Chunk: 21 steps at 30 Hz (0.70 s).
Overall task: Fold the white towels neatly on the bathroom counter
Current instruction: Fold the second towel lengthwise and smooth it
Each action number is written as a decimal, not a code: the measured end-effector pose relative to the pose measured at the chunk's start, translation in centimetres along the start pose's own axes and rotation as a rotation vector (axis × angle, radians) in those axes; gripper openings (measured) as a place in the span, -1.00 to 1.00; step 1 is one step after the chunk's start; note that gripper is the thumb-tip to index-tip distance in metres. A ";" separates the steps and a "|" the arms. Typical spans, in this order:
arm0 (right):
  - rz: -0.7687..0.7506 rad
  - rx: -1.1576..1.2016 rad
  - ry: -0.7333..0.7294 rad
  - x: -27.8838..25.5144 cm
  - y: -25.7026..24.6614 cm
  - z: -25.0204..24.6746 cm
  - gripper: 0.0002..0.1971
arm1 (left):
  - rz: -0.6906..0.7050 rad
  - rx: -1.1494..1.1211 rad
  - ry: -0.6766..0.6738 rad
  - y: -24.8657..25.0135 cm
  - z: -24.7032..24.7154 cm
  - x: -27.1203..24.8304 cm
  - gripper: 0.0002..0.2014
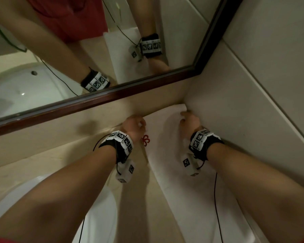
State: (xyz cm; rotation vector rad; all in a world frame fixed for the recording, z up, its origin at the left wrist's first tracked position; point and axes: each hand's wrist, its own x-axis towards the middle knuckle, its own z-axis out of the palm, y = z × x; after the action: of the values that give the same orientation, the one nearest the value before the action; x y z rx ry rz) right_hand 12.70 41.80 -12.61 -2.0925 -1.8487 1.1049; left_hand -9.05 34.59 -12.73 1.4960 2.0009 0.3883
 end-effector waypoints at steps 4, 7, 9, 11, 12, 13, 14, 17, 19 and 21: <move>0.005 -0.109 -0.012 0.3 -0.5 -0.3 -0.60 | -0.050 0.001 0.042 0.2 0.2 0.1 -0.80; 0.024 -0.266 -0.052 0.4 -1.2 -0.5 -0.57 | -0.056 0.019 0.038 0.4 0.2 0.2 -0.76; 0.044 -0.353 -0.091 0.3 -1.7 -0.6 -0.57 | -0.049 0.008 0.037 0.3 0.3 0.1 -0.71; 0.069 -0.411 -0.119 0.1 -1.8 -0.3 -0.54 | -0.049 -0.016 0.051 0.2 0.3 -0.2 -0.65; 0.072 -0.412 -0.128 0.0 -1.8 -0.1 -0.53 | -0.051 -0.024 0.064 0.2 0.2 -0.3 -0.62; 0.066 -0.409 -0.130 -0.1 -1.8 0.0 -0.50 | -0.048 -0.033 0.073 0.1 0.0 -0.5 -0.60; 0.052 -0.405 -0.131 -0.1 -1.7 0.2 -0.47 | -0.043 -0.044 0.077 0.0 -0.2 -0.6 -0.60; 0.016 -0.416 -0.153 -0.3 -1.2 0.3 -0.39 | -0.008 -0.003 0.120 0.0 -0.9 -0.9 -0.68; -0.013 -0.441 -0.165 -0.7 -1.0 0.3 -0.35 | -0.056 0.035 0.134 0.1 -1.3 -1.0 -0.79; -0.037 -0.455 -0.158 -1.2 -0.8 0.3 -0.34 | -0.148 0.053 0.076 0.1 -1.4 -0.8 -0.78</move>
State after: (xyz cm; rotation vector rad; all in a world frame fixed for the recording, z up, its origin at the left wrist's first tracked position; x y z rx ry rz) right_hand 11.89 40.78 -11.91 -2.2334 -2.3936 0.9312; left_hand -9.71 34.02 -11.39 1.3719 2.1820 0.3371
